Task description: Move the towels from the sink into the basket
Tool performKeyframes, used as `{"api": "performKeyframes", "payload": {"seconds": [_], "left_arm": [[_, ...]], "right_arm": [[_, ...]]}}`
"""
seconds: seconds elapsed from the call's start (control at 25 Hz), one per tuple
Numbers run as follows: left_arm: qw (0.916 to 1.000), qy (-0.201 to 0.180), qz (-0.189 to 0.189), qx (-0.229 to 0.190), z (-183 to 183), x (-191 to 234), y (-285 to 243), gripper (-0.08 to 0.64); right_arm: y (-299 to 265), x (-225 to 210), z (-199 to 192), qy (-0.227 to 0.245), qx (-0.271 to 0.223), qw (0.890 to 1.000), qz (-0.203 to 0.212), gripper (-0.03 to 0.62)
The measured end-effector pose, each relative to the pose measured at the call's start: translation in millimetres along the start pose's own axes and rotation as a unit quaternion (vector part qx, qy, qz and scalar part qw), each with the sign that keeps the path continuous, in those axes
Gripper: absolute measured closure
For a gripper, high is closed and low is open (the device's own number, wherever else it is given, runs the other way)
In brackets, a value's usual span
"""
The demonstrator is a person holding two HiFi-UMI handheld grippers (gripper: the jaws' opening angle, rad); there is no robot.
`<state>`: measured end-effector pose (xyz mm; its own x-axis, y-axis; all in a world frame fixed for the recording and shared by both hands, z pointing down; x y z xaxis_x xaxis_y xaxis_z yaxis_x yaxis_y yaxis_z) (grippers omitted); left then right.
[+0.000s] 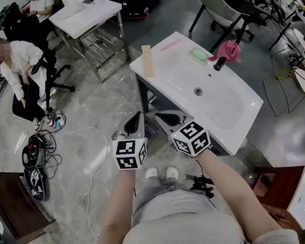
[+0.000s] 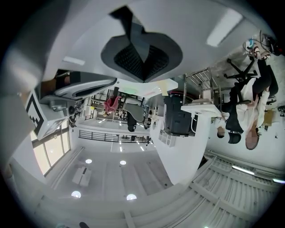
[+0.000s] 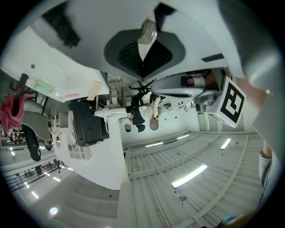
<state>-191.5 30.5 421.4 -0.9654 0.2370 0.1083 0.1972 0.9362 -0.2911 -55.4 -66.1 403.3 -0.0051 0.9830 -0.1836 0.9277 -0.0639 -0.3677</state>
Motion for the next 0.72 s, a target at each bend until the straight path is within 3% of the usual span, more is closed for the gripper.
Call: {"api": "performKeyframes", "payload": {"seconds": [0.72], "left_arm": [[0.9952,-0.034,-0.063,-0.067,51.9,-49.8,-12.0,0.555]], "right_arm": [[66.9,-11.2,37.5,-0.005,-0.098,0.993,-0.071,0.574]]}}
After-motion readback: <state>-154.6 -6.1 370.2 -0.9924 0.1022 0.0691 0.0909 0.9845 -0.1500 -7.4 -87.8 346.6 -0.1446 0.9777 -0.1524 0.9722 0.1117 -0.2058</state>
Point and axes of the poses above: the fingertips, and each gripper's own axes: y backward along the fingers, x to its left, z out of its top, the point moved 10 cm from there along y, backward along the fingers, and after that the axes turned 9 degrees about z, right-handed, at the moved point
